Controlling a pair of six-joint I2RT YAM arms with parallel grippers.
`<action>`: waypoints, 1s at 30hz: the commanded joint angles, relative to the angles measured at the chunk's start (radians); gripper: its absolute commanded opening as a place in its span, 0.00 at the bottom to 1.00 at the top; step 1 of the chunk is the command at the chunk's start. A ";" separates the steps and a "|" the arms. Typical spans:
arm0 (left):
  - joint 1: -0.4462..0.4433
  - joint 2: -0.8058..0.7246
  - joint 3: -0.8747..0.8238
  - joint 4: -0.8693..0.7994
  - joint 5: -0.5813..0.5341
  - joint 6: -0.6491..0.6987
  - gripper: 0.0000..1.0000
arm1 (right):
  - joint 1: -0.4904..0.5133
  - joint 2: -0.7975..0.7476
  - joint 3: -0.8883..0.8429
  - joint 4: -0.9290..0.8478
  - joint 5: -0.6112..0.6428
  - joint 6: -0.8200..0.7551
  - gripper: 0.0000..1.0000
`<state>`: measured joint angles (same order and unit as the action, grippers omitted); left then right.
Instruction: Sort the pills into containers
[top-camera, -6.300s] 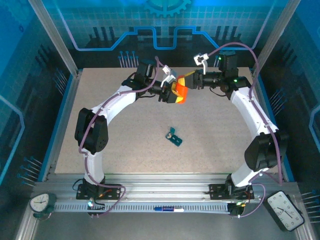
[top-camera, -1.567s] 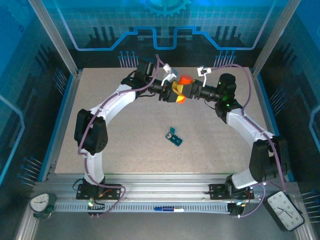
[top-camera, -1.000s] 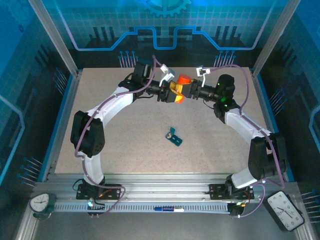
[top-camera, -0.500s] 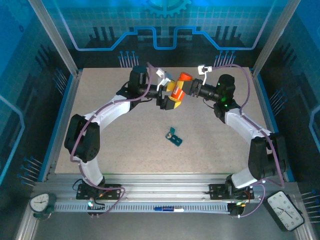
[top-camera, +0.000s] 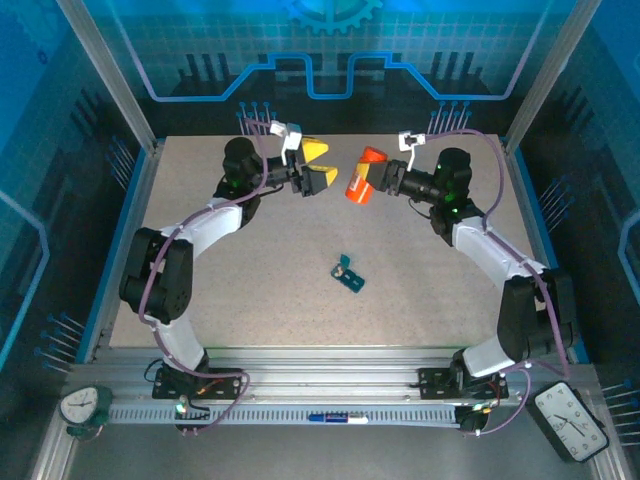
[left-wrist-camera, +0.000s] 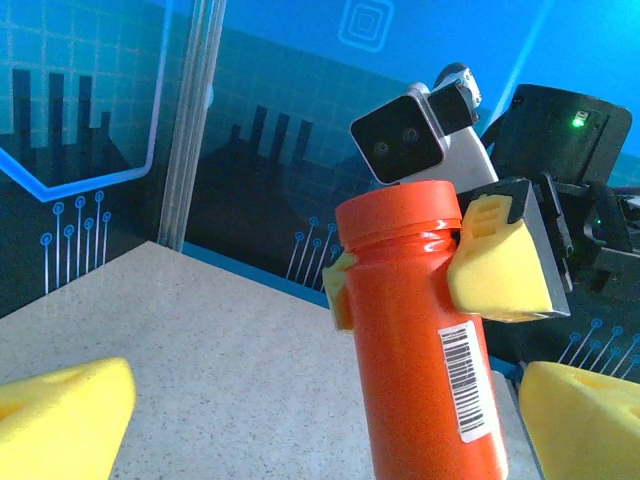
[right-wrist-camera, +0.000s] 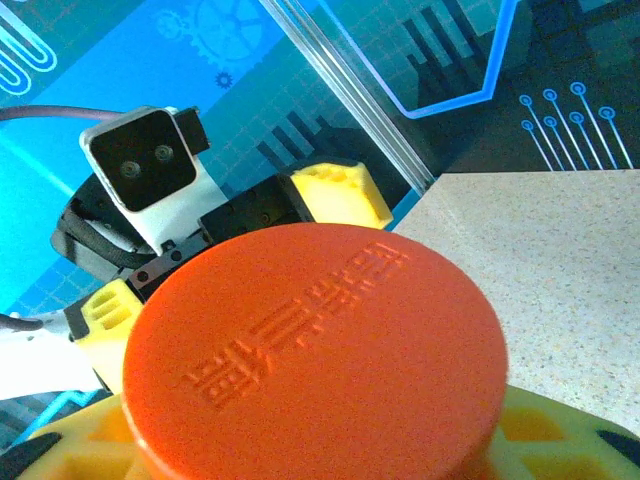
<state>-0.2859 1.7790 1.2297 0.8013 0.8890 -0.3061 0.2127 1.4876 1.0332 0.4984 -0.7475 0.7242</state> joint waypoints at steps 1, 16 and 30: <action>0.001 -0.053 0.024 -0.041 -0.034 0.091 0.99 | -0.010 -0.043 0.043 -0.033 0.026 -0.046 0.26; -0.061 -0.187 0.093 -0.465 -0.704 0.431 0.99 | -0.010 -0.002 0.108 -0.057 0.036 -0.053 0.25; -0.015 -0.147 0.140 -0.626 -0.548 0.528 0.99 | -0.021 0.079 0.222 -0.083 -0.022 -0.043 0.25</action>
<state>-0.2974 1.6169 1.3411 0.2142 0.2928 0.1764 0.2028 1.5543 1.2121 0.4011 -0.7441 0.6834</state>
